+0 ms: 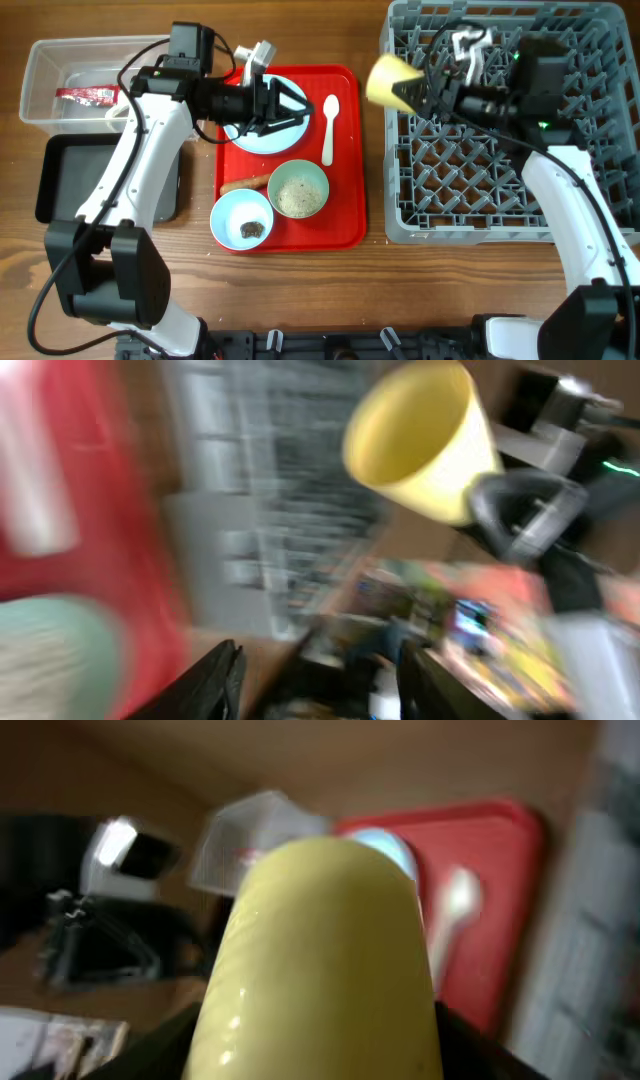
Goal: Sort waste into correct bins and load items into the dishwasher rack
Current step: 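Place the yellow cup into the rack with the right gripper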
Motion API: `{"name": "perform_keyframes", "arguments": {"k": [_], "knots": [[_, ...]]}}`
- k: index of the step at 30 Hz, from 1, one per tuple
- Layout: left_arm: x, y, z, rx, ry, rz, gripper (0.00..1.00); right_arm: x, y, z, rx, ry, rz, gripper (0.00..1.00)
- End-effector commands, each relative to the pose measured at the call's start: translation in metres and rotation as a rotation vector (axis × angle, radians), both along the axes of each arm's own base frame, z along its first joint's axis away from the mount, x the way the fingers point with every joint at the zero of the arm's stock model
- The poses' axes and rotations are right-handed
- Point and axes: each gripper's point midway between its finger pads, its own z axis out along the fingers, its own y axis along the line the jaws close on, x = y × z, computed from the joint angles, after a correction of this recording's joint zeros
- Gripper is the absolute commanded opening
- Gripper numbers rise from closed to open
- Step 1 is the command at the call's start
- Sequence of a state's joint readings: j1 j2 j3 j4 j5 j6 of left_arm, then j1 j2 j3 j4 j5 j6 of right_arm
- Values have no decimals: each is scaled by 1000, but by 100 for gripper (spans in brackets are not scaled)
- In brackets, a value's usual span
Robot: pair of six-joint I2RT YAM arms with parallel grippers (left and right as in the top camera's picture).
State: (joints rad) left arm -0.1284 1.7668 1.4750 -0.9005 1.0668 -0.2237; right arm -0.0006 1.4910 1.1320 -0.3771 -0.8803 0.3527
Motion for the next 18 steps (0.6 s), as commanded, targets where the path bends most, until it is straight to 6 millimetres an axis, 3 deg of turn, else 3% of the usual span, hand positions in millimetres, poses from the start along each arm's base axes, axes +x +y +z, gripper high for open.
{"name": "perform_keyframes", "arguments": {"k": [1, 5, 8, 10, 13, 18], "knots": [[23, 44, -39, 386, -69, 154, 52, -4, -41, -1, -256, 20, -211, 49], [36, 79, -58, 608, -99, 245, 55, -44, -87, 11, -524, 199, -381, 48], [43, 93, -62, 693, -122, 285, 55, -76, -99, 16, -645, 314, -406, 48], [47, 97, -62, 710, -135, 297, 56, -108, -104, -2, -713, 478, -400, 48], [50, 103, -63, 747, -145, 316, 58, -140, -107, -30, -789, 704, -317, 49], [52, 109, -64, 779, -152, 331, 59, -137, -105, -83, -826, 855, -254, 50]]}}
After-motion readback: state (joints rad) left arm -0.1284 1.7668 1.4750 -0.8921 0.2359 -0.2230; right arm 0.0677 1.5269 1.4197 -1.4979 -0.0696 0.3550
